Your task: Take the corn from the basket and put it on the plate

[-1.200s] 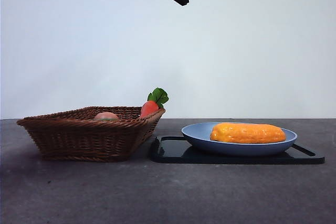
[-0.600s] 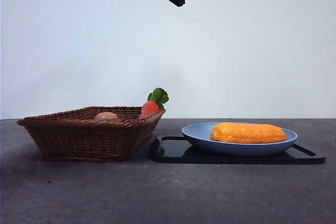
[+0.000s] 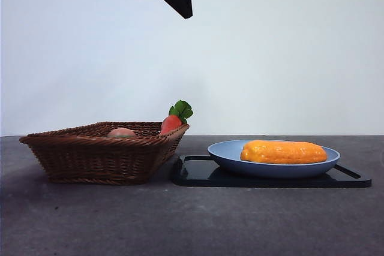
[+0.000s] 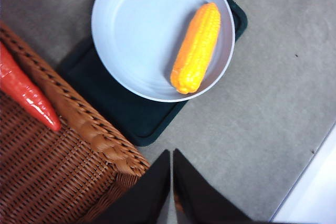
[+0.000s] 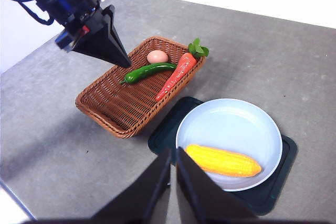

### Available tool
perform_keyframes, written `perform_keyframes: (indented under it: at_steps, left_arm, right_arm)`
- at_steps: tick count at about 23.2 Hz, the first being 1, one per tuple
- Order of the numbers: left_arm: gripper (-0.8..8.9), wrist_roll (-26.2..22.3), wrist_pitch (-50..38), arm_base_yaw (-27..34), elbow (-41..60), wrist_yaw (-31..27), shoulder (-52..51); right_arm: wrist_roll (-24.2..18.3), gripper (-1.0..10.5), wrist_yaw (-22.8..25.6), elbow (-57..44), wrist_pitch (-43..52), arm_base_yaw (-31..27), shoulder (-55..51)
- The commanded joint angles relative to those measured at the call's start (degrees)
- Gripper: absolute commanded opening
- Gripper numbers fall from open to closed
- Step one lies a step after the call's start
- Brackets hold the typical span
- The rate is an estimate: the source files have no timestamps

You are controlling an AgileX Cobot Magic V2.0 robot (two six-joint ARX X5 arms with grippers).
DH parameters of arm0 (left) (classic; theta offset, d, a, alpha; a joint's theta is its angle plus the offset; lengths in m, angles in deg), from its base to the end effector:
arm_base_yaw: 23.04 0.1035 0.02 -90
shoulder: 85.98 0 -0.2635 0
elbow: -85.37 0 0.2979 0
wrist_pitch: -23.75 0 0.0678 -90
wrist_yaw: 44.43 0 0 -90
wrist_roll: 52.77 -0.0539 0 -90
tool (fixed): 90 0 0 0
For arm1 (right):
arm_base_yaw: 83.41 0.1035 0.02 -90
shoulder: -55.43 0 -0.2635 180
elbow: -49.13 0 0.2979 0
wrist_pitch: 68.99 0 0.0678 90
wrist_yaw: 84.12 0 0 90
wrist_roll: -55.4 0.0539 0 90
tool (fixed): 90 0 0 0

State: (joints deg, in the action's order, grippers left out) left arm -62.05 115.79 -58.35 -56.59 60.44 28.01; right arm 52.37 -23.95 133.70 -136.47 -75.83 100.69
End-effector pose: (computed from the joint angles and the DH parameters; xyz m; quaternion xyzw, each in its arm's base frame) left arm 0.3532 -0.2671 0.3761 0.1559 0.4912 -0.4005 0.7576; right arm 0.1610 0.0485 0.4253 0.0227 0.2305 0.3173 0.9196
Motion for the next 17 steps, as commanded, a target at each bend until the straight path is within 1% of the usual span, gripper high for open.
perform_keyframes:
  at_steps: [1, 2, 5, 6, 7, 11, 17]
  left_arm:
    - [0.08, 2.1, 0.7, -0.4, -2.2, 0.0, -0.3]
    - [0.08, 2.0, 0.6, -0.3, -2.2, -0.1, -0.3]
    - [0.08, 7.7, 0.4, 2.2, -3.5, 0.2, -0.4]
    - [0.08, 8.1, 0.6, 3.2, -4.1, 1.1, -0.7]
    - [0.08, 7.8, 0.3, 4.4, -4.4, 3.0, -1.7]
    - [0.08, 7.5, -2.0, 9.0, -4.4, 3.1, -9.2]
    - [0.08, 6.3, -2.4, 24.1, -4.2, 3.1, -25.6]
  right_arm:
    - [-0.4, 0.0, -0.1, 1.0, 0.6, 0.2, 0.3]
    - [-0.4, 0.0, -0.1, 1.0, 0.6, 0.2, 0.3]
    - [-0.4, 0.0, -0.1, 1.0, 0.6, 0.2, 0.3]
    - [-0.4, 0.0, -0.1, 1.0, 0.6, 0.2, 0.3]
    - [-0.4, 0.0, -0.2, 1.0, 0.6, 0.2, 0.3]
    - [-0.4, 0.0, -0.1, 1.0, 0.6, 0.2, 0.3]
    - [-0.4, 0.0, 0.0, 1.0, 0.6, 0.2, 0.3]
